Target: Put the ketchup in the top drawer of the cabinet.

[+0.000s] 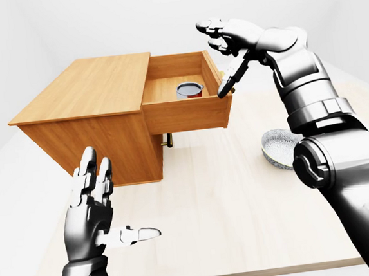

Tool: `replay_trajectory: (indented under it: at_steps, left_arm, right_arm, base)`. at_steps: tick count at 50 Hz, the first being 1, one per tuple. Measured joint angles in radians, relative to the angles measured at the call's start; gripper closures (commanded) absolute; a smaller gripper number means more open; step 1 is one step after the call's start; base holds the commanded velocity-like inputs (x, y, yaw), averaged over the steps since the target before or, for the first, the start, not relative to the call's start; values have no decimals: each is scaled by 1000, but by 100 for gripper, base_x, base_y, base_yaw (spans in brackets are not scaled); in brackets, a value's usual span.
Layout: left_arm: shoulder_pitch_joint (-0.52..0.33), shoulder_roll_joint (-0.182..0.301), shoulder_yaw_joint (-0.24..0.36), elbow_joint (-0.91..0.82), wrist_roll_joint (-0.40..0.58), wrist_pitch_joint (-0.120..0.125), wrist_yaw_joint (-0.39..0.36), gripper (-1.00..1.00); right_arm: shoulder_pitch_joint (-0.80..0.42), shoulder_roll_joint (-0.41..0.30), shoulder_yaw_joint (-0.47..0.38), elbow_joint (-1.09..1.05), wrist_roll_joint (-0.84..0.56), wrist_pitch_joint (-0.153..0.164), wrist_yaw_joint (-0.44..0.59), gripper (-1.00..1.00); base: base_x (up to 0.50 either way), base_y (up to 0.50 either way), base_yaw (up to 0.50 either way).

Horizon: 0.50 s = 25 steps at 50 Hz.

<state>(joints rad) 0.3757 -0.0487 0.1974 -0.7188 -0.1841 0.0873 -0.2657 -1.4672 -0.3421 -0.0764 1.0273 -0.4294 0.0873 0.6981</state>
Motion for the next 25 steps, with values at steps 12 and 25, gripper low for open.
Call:
replay_trajectory:
  at_steps: [12, 25]
  left_arm:
    - [0, 0, 0, -2, -1, 0, 1, -100]
    - [2, 0, 1, -7, -4, 0, 0, -100]
  right_arm:
    - [-46, -15, 1, -9, -9, 0, 0, -100]
    - [-130, -69, 1, -206, -29, 0, 0, -100]
  base:
    - [0, 0, 0]
    - [0, 0, 0]
